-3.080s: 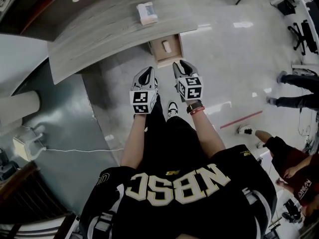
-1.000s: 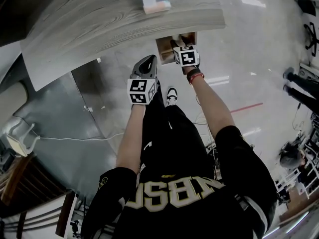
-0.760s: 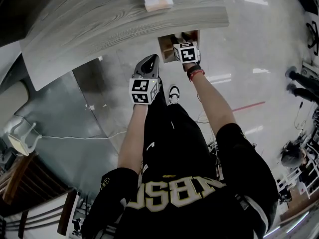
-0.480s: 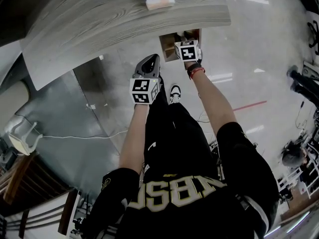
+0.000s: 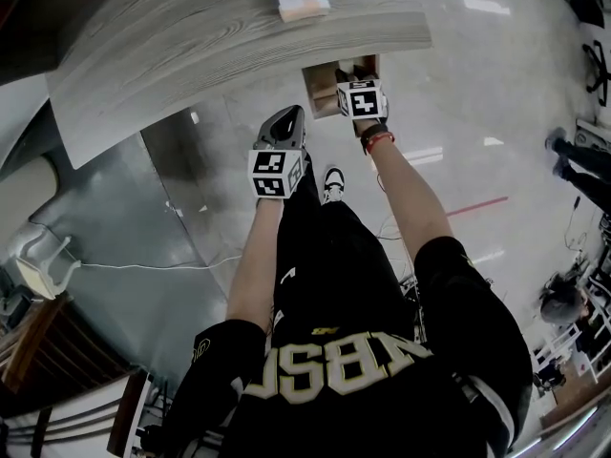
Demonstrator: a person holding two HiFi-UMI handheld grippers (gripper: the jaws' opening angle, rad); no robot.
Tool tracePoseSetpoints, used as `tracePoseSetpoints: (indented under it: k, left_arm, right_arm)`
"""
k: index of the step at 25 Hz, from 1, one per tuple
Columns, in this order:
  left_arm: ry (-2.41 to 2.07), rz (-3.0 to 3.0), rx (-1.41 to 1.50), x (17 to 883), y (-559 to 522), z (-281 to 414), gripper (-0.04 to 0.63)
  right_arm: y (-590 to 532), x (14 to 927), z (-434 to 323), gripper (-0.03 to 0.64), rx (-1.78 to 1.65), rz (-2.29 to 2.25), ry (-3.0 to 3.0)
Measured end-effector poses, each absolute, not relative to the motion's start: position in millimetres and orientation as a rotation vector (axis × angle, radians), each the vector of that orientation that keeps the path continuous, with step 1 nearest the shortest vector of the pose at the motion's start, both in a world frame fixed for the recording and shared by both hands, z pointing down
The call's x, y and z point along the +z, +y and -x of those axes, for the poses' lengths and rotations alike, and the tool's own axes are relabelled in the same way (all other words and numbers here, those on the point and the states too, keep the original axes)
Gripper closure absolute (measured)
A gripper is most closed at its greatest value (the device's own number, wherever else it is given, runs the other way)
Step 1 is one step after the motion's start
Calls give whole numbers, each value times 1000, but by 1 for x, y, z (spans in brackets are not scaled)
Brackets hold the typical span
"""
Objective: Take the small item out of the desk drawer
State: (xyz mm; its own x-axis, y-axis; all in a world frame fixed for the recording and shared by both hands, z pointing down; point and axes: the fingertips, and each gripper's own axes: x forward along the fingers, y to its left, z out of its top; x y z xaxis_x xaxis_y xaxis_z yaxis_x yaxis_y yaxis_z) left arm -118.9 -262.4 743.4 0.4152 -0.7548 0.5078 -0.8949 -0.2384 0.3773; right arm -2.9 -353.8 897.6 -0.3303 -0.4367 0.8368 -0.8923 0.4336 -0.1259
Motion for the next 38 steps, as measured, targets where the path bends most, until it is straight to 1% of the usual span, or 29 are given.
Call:
tracePoseSetpoints:
  k: [14,25,38]
  left_arm:
    - [-1435,-2081,294,703,-242,121,581]
    - [-1496,-2070,286,658,-230,121,582]
    - [-1581,-2179,224,581,-226,117,582]
  right_arm:
    - [-318,830,-26,471,816,-1224,-1980]
    - [-306,747,-34,471,695,-1245,-2094]
    - [-281,659,-42,471,607,-1308,-2221]
